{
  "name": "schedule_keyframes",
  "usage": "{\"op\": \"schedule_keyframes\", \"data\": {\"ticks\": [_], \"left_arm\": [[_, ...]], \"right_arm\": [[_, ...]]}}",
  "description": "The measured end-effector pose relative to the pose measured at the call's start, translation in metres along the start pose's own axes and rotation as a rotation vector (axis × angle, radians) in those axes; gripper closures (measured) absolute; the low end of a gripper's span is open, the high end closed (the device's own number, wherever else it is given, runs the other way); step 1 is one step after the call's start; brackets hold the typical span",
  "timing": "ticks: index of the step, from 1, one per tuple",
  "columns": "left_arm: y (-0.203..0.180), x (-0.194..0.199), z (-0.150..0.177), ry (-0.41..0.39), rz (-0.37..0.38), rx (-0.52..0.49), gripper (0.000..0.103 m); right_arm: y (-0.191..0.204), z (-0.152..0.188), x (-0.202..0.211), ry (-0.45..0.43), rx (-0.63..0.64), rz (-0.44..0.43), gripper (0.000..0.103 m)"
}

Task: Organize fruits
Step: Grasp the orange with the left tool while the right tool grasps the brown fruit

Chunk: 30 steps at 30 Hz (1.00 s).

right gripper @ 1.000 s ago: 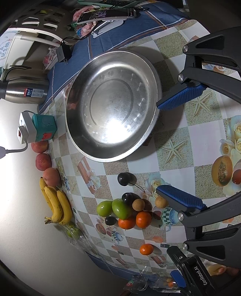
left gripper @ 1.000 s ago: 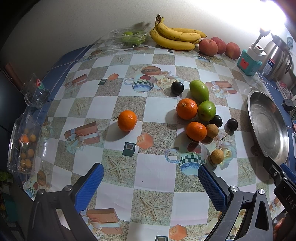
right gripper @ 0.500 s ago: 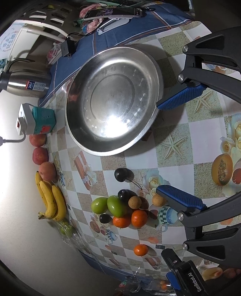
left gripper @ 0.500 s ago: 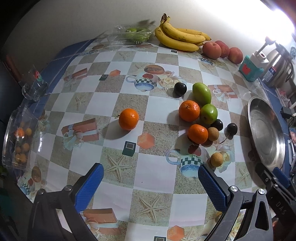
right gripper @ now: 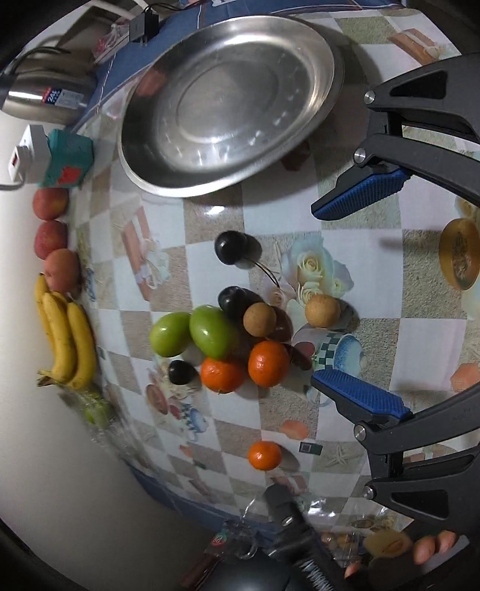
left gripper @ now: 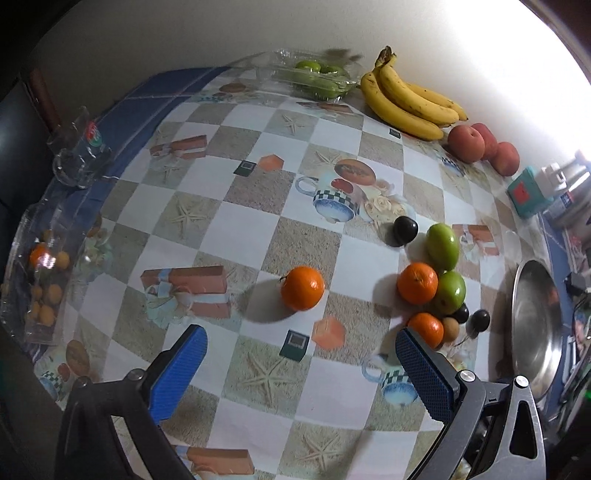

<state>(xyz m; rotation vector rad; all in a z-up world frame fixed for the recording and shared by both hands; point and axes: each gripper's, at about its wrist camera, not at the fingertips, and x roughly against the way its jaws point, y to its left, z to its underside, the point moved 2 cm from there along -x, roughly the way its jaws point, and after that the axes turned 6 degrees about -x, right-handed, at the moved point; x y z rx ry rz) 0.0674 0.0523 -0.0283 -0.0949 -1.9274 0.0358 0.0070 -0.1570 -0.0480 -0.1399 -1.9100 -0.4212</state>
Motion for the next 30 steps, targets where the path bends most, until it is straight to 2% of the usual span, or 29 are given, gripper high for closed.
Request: {"op": "schedule_keyframes", "data": {"ticks": [3,6,9,13,15,16,18,20,24,30], "left_arm": [[0.002,-0.008,-0.009,0.016,-0.003,-0.012,0.000],[0.005,-0.017,-0.017,0.026,-0.041,-0.027,0.003],[0.008,-0.030,-0.023,0.049,-0.040,-0.032,0.018],[0.003,-0.046,-0.025,0.080,-0.046,-0.066,0.034],[0.000,-0.052,-0.025,0.089,-0.058,-0.082,0.044],[-0.001,-0.055,-0.026,0.093,-0.058,-0.084,0.052],[-0.003,-0.057,-0.027,0.095,-0.048,-0.088,0.056],[-0.005,-0.059,-0.028,0.094,-0.033,-0.091,0.064],[-0.007,-0.060,-0.028,0.089,-0.021,-0.090,0.067],[-0.005,-0.059,-0.028,0.085,-0.007,-0.075,0.068]], "right_arm": [[0.005,-0.003,-0.011,0.027,0.003,0.023,0.021],[0.008,-0.003,-0.021,0.059,0.010,0.040,0.035],[0.012,-0.002,-0.029,0.082,0.027,0.064,0.037],[0.015,-0.002,-0.037,0.107,0.042,0.076,0.053],[0.012,-0.002,-0.041,0.121,0.035,0.080,0.054],[0.011,-0.002,-0.042,0.123,0.033,0.083,0.057],[0.012,-0.002,-0.043,0.116,0.033,0.086,0.064],[0.011,0.000,-0.041,0.119,0.026,0.074,0.067],[0.008,0.000,-0.041,0.120,0.010,0.050,0.078],[0.006,0.001,-0.044,0.111,-0.004,0.033,0.078]]}}
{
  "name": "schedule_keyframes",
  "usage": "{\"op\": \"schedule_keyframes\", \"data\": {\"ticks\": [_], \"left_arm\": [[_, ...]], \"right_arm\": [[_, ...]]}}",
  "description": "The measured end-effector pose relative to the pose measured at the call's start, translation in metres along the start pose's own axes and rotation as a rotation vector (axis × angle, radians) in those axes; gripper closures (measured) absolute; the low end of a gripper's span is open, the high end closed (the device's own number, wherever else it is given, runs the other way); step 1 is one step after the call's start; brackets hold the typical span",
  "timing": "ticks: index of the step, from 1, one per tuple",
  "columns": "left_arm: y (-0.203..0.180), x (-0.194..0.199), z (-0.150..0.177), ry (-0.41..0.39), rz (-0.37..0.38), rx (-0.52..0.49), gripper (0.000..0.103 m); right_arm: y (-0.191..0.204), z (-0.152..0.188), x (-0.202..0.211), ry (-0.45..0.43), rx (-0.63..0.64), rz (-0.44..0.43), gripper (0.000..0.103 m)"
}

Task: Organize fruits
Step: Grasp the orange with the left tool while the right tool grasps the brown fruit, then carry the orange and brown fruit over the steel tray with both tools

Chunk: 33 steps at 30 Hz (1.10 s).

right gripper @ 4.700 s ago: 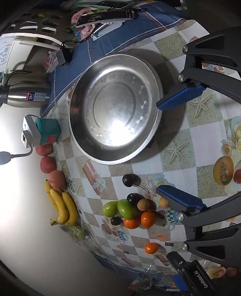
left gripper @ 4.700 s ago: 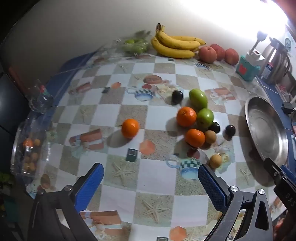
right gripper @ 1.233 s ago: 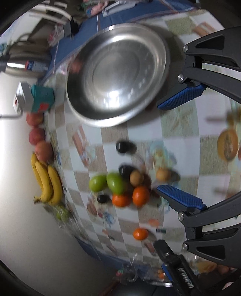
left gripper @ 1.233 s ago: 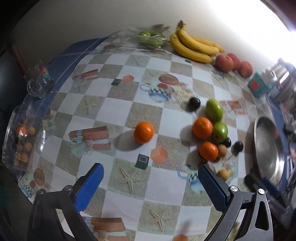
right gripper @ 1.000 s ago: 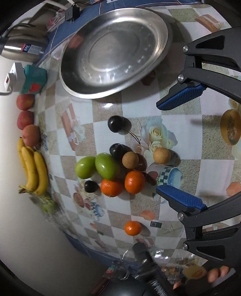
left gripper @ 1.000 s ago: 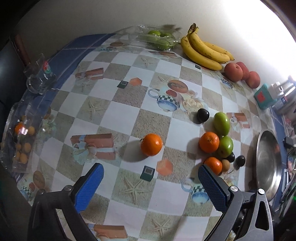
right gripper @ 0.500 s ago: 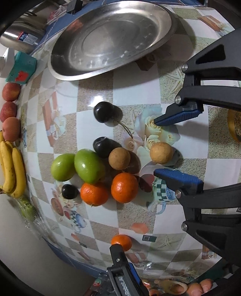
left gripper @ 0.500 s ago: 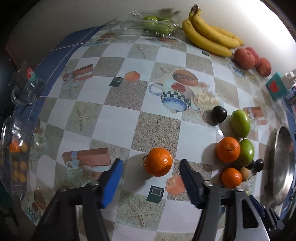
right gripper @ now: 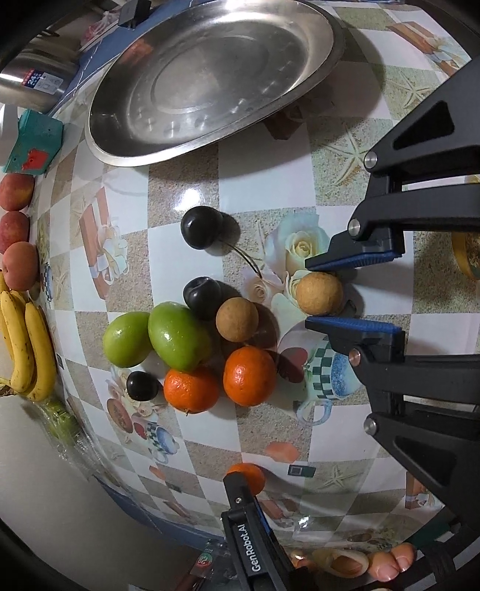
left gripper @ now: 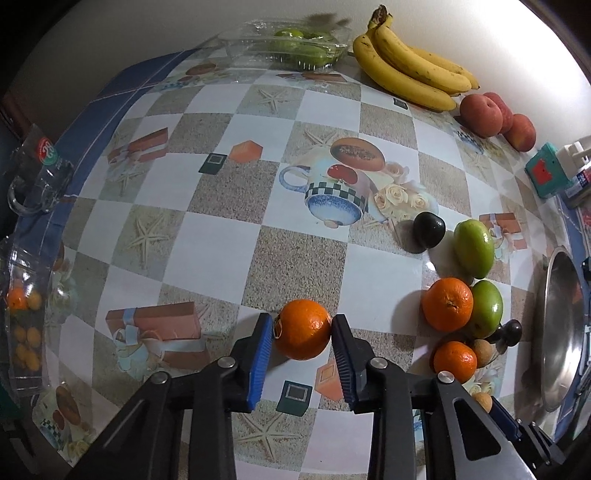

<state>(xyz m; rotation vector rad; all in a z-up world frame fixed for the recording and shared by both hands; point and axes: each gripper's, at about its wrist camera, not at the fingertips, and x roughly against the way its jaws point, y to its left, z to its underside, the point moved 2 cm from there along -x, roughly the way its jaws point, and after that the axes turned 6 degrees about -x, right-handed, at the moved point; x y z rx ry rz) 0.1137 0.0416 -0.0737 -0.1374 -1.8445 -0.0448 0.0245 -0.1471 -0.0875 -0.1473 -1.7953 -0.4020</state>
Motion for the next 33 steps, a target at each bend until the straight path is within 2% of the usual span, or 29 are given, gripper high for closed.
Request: {"op": "schedule_keyframes", "data": {"ticks": [9,15,20,24,29,33], "left_arm": [[0.005,0.011,0.002,-0.030,0.016,0.020,0.069],[-0.006,0.029,0.005,-0.071,0.024,0.001,0.069],[-0.033,0.041,0.009,-0.086,0.067,-0.048,0.069],[-0.065,0.045,0.009,-0.071,0.185,-0.094,0.069],[-0.114,0.048,0.009,-0.072,0.175,-0.217,0.069],[-0.161,0.050,0.006,-0.073,0.198,-0.303,0.069]], "right_arm": [[0.002,0.002,0.026,-0.044,-0.015,-0.061,0.078],[-0.001,-0.004,0.047,-0.104,-0.033,-0.093,0.078],[-0.016,-0.010,0.058,-0.136,-0.075,-0.100,0.078],[-0.041,-0.018,0.064,-0.162,-0.140,-0.086,0.078],[-0.081,-0.028,0.068,-0.187,-0.259,-0.038,0.078],[-0.106,-0.033,0.070,-0.209,-0.329,0.025,0.078]]}}
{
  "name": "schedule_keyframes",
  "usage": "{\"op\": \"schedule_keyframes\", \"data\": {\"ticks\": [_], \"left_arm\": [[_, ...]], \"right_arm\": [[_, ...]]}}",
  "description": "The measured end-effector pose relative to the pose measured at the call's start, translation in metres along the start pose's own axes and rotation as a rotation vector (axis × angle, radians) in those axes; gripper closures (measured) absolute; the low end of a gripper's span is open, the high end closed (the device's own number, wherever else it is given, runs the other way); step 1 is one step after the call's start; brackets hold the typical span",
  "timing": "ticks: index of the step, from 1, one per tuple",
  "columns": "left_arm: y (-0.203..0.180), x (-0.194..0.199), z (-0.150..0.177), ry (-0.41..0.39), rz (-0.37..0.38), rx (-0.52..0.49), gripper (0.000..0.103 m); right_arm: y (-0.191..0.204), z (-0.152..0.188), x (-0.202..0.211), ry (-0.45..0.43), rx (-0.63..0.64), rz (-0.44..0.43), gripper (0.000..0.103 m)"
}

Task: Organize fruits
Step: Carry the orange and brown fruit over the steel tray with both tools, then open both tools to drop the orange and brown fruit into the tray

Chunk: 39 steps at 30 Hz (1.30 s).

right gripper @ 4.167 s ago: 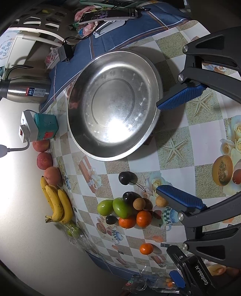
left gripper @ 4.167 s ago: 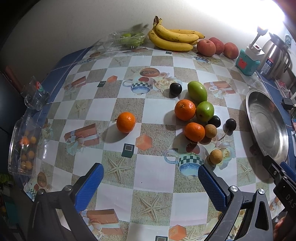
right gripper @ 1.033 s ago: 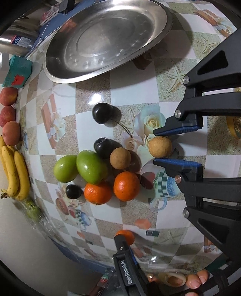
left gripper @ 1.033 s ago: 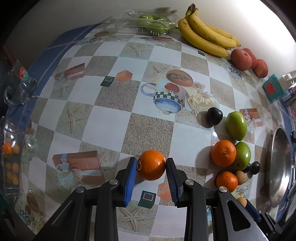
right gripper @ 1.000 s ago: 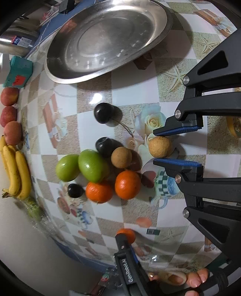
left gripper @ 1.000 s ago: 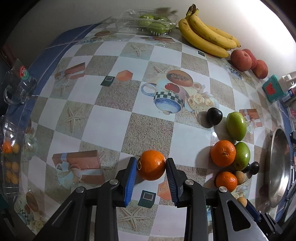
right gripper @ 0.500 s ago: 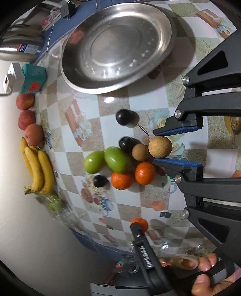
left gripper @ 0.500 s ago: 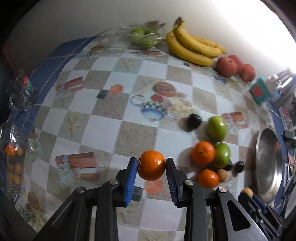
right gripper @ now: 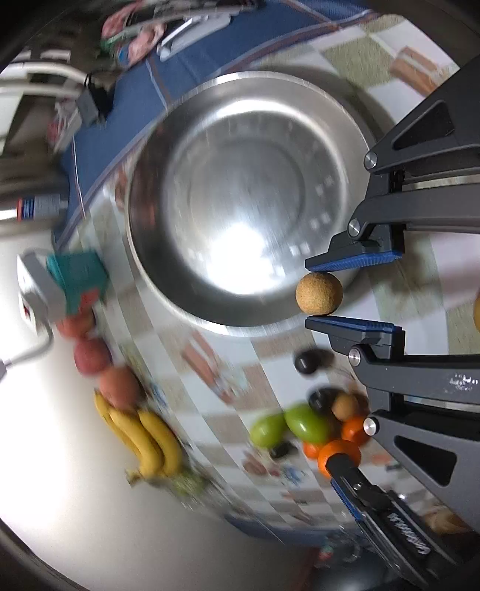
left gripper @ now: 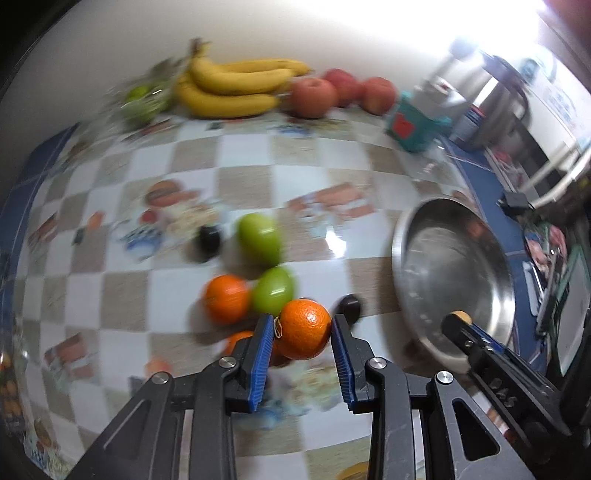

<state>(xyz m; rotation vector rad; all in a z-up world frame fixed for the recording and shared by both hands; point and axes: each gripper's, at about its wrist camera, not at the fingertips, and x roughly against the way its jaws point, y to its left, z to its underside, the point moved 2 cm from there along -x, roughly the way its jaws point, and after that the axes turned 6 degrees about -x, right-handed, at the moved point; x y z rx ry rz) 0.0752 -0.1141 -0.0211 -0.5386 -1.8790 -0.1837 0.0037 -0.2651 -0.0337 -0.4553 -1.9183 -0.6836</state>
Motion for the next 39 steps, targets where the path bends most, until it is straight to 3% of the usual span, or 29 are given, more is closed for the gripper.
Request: {"op": "schedule_keyframes", "data": {"ticks": [8,14,21,30,39], "left_arm": [[-0.075,-0.019,-0.034,-0.005,0.021,-0.120,0.069],[-0.108,-0.043,-0.050,0.019,0.030,-0.151,0.069],[-0.125,-0.070,-0.054,0.060,0.032,-0.165,0.069],[-0.135,-0.090,-0.053,0.095,0.056,-0.155,0.069],[-0.130,-0.086,-0.054,0.091,0.078,-0.131,0.068]], "right_arm": [[-0.047,-0.033,-0.002,-0.037,-0.125,0.059,0.078],[-0.083,-0.053,-0.011,-0.050,-0.212,0.126,0.078],[-0.112,-0.065,-0.021,-0.070,-0.275,0.204,0.078],[-0.120,-0.068,-0.022,-0.065,-0.284,0.217,0.077],[-0.120,-0.068,-0.012,-0.080,-0.278,0.235,0.078]]}}
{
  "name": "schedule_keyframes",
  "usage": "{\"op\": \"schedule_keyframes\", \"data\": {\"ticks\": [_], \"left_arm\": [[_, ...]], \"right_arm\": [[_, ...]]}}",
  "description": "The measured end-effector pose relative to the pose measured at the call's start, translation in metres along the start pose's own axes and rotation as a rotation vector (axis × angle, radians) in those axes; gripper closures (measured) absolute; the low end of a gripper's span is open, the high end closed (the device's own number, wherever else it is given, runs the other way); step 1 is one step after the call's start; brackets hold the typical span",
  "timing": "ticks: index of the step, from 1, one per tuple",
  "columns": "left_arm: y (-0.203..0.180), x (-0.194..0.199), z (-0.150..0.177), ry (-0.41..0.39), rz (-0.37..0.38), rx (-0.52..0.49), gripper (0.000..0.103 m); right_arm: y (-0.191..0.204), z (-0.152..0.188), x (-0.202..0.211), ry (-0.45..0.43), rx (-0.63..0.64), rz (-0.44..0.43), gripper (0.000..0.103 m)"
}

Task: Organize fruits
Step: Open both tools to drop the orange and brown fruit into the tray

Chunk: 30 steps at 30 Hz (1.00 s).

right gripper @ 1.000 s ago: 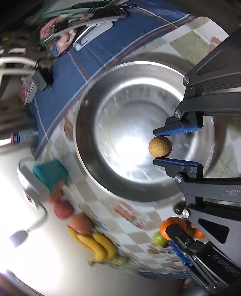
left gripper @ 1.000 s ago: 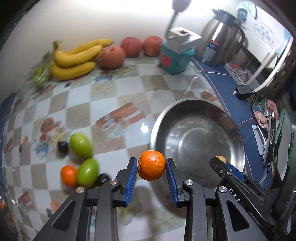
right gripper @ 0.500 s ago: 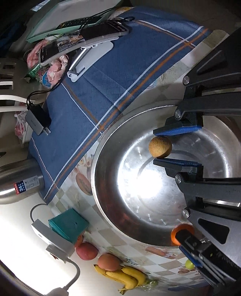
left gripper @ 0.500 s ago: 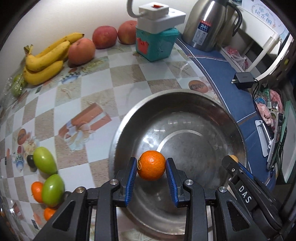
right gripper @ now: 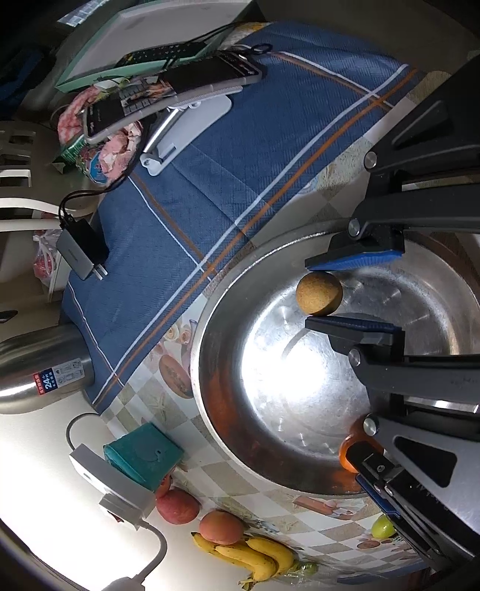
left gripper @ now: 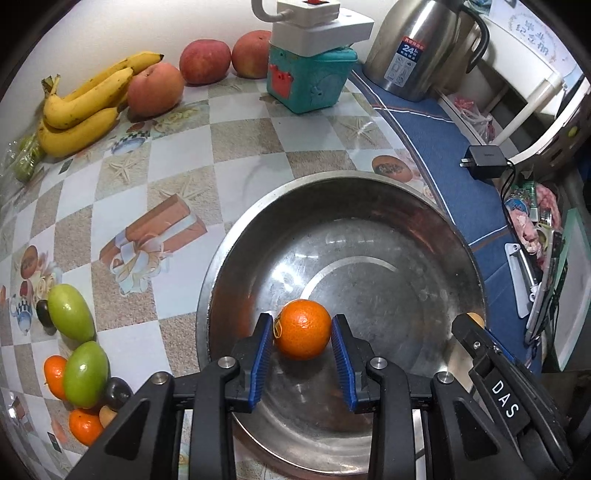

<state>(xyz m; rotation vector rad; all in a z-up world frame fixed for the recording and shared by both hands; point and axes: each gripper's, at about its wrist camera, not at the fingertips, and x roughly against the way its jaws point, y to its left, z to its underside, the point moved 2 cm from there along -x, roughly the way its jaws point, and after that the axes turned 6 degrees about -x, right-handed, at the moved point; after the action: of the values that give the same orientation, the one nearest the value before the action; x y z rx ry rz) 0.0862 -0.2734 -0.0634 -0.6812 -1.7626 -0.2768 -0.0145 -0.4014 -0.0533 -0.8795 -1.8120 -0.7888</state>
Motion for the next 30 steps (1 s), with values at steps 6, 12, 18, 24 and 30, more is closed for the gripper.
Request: {"op": "schedule_keyframes", "data": {"ticks": [6,12,18,24,30], "left_arm": [[0.005,0.012,0.000,-0.021,0.028,0.017,0.067],[0.019,0.032,0.002,-0.049,-0.006,0.030,0.058],[0.068,0.051,0.013,-0.048,-0.177,0.106,0.027],[0.122,0.068,0.040,-0.053,-0.304,0.196,0.001],[0.173,0.081,0.071,-0.058,-0.324,0.322,0.000]], "right_arm": [[0.002,-0.001,0.005,-0.011,0.015,0.006,0.076],[0.006,0.000,0.010,-0.017,0.036,0.002,0.075],[0.020,0.005,0.019,-0.021,0.081,-0.018,0.065],[0.040,0.016,0.024,-0.033,0.155,-0.025,0.033],[0.054,0.026,0.031,-0.050,0.205,-0.037,0.020]]}}
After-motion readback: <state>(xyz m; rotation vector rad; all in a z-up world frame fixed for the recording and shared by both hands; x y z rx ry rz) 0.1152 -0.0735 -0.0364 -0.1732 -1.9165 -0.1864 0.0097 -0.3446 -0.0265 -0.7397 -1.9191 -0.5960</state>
